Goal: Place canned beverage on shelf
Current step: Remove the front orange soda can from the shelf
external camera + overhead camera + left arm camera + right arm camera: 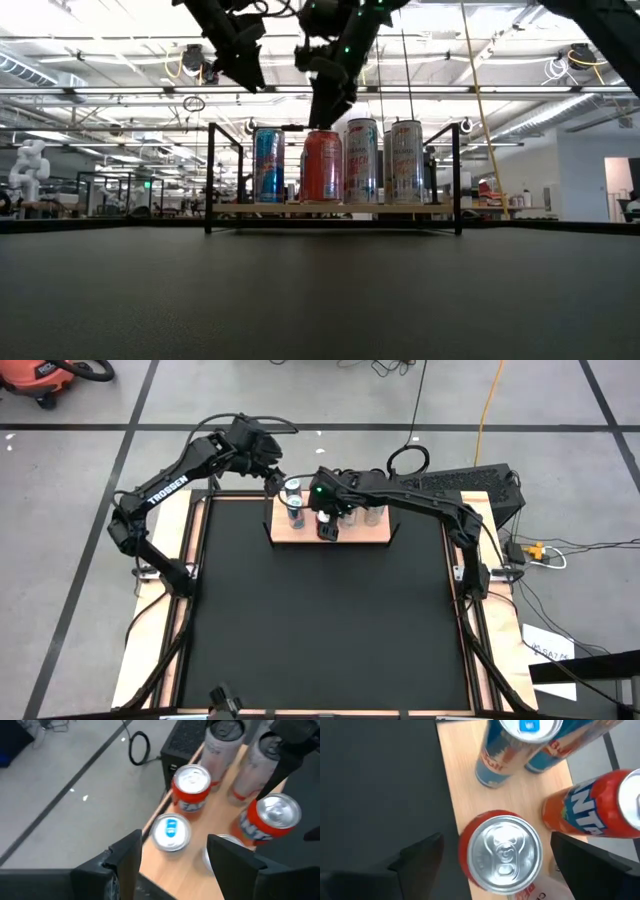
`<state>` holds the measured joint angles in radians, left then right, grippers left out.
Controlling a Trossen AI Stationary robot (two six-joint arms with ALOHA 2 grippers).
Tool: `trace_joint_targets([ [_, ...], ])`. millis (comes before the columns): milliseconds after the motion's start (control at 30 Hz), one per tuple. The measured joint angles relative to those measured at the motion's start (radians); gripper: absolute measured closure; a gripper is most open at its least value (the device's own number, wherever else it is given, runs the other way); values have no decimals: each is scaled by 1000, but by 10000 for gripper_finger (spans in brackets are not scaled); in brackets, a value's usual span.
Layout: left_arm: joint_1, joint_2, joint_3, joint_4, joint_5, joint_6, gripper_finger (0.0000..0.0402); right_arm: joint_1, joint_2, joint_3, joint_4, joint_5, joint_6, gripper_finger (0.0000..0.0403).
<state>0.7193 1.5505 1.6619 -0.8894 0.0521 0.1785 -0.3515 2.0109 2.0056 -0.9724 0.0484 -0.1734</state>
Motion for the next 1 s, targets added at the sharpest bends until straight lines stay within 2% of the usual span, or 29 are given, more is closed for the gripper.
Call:
trace_joint_targets([
  [400,64,-1,0,-18,0,64,175,-30,51,0,5,1,-38,50],
  [733,80,-1,0,-7,0,92,175,-36,58,3,-29,-71,-84,121],
  [1000,80,-1,0,-8,0,92,175,-35,57,3,-42,-83,-142,127],
])
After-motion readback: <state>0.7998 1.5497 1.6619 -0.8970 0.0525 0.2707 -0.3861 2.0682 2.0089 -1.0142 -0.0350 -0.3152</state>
